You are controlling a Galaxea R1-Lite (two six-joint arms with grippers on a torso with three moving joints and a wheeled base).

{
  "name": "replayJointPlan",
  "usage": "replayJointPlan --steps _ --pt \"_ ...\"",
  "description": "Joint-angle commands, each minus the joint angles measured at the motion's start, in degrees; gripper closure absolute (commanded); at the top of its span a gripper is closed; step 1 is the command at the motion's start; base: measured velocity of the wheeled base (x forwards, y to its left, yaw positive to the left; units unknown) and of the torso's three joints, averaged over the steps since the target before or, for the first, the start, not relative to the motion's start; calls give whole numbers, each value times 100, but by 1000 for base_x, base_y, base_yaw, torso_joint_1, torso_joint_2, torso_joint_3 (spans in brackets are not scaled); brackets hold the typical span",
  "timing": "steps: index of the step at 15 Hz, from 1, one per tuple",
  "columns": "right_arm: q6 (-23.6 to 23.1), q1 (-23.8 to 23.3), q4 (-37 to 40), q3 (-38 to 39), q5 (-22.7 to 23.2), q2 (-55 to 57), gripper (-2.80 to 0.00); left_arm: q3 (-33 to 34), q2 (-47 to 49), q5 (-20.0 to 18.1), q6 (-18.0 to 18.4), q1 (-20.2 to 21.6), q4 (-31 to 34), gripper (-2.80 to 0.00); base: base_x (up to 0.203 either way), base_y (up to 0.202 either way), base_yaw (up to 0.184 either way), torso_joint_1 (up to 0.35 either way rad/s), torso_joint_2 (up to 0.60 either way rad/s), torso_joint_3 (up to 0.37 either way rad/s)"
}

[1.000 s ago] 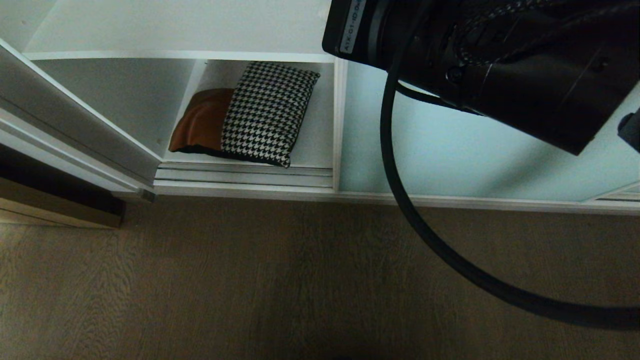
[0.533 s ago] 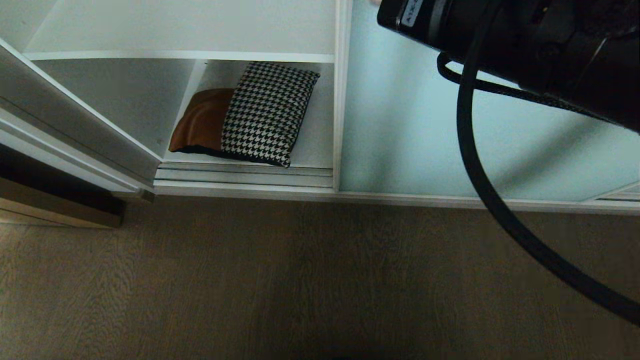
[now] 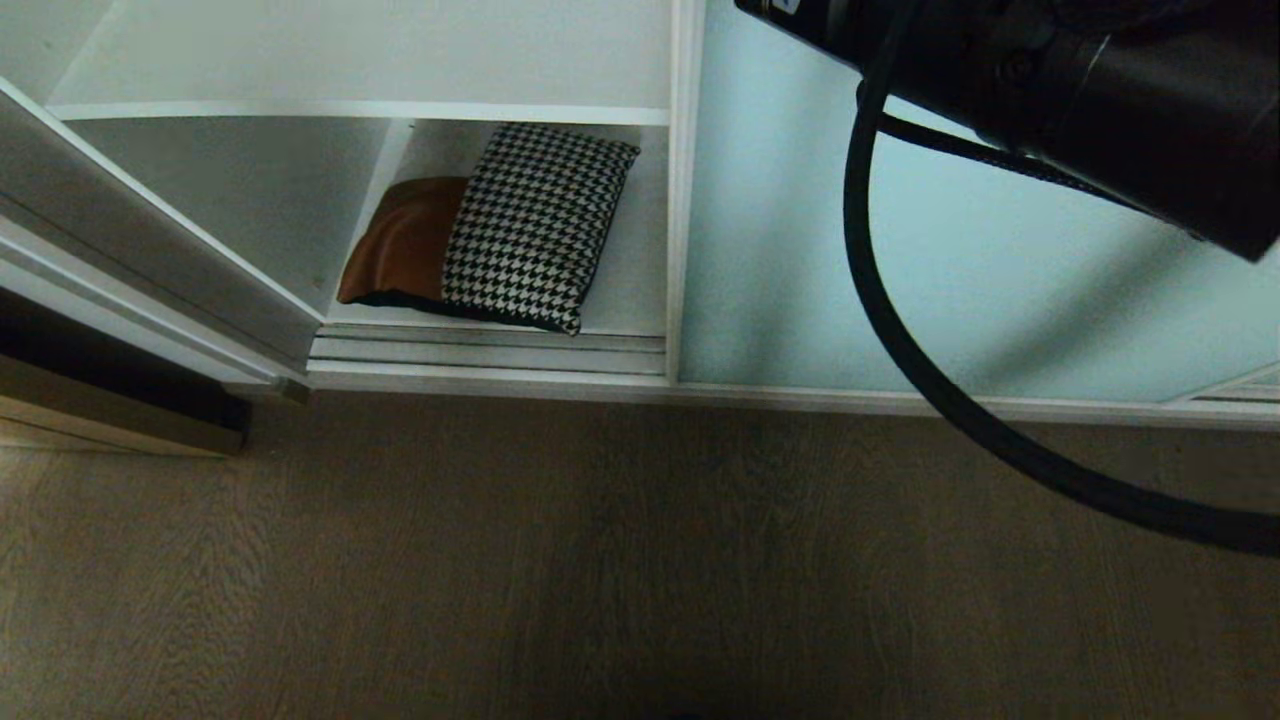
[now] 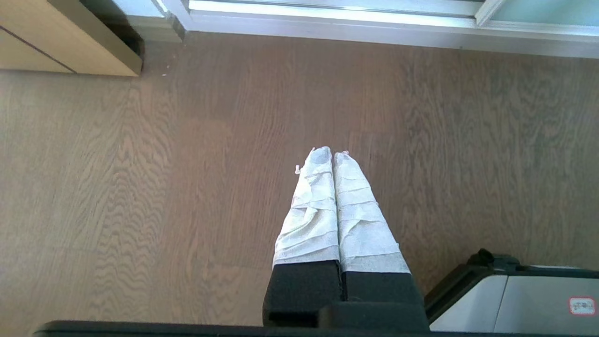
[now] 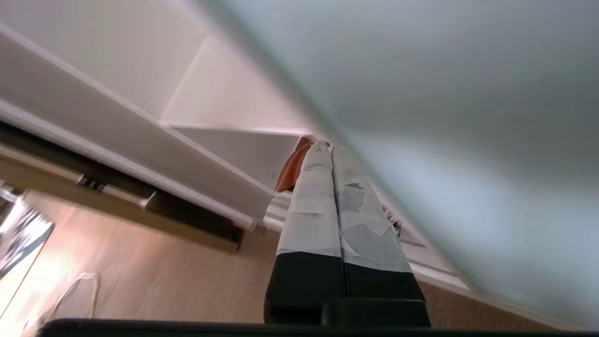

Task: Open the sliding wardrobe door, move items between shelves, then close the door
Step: Close the door

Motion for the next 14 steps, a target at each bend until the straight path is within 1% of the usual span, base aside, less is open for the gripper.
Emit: replayJointPlan --steps 1,5,9,11,14 --pt "-1 -59 -47 -126 -54 211 0 9 6 2 -2 3 4 0 0 0 0 0 0 0" --pt "7 -211 -74 -341 -244 419 0 9 6 2 -2 3 4 0 0 0 0 0 0 0" --pt "-32 -211 -333 -468 -248 671 0 9 6 2 -2 3 4 0 0 0 0 0 0 0" --pt "-60 -112 -309 -480 -237 749 0 9 6 2 -2 3 4 0 0 0 0 0 0 0" --pt "-201 241 -272 -653 -225 953 0 9 6 2 -2 3 -5 0 0 0 0 0 0 0"
